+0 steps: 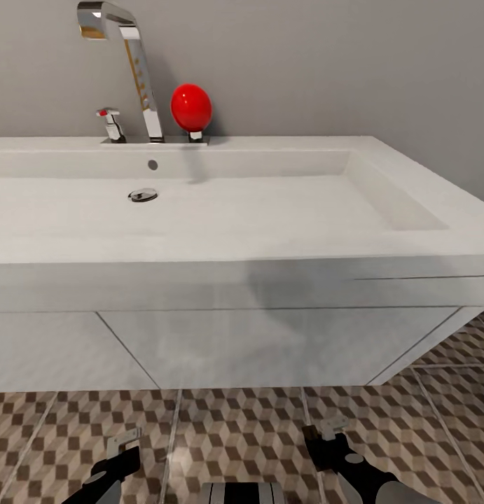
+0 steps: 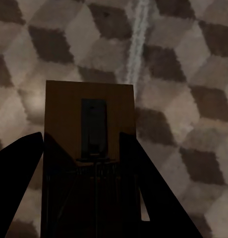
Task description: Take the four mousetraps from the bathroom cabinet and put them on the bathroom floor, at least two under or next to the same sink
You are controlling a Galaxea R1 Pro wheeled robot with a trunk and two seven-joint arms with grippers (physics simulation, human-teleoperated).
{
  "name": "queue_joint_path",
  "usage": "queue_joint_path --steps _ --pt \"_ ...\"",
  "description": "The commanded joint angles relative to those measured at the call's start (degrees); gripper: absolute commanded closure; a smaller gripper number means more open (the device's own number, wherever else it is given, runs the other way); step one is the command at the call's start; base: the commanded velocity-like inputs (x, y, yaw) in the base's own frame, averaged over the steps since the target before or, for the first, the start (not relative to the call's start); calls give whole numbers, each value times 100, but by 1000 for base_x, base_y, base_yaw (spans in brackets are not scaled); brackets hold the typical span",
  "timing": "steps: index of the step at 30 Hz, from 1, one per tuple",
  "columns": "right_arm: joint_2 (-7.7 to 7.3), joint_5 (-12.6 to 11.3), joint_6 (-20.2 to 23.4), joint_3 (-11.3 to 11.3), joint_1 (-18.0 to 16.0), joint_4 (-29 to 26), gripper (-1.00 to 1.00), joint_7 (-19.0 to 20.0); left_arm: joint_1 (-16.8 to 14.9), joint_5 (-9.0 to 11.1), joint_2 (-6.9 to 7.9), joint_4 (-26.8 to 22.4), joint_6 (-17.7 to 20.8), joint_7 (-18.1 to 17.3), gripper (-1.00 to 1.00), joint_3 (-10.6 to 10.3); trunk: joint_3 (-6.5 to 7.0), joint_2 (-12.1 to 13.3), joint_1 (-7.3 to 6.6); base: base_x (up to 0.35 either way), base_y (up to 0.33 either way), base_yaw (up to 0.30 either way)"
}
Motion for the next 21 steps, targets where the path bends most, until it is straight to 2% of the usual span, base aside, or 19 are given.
queue_joint_path --steps 1,12,15,19,21 --pt "-1 38 -19 -51 -2 4 100 35 -2 30 4 -5 -12 32 100 -50 -4 -1 -1 0 0 0" --pt "-1 27 -22 -73 -2 -195 100 35 -8 23 33 -78 68 4 100 -66 -4 -1 -1 0 0 0" --pt "-1 17 -22 -83 -2 -391 100 34 -28 16 59 -414 178 0 100 -68 -4 -1 -1 0 0 0" --pt "-6 6 -22 -87 -2 -524 100 28 -44 12 67 -1011 721 33 100 -68 -4 -1 -1 0 0 0" --pt "-19 1 -19 -89 -2 -705 100 27 -148 10 66 -1224 847 46 100 -68 -4 -1 -1 0 0 0"
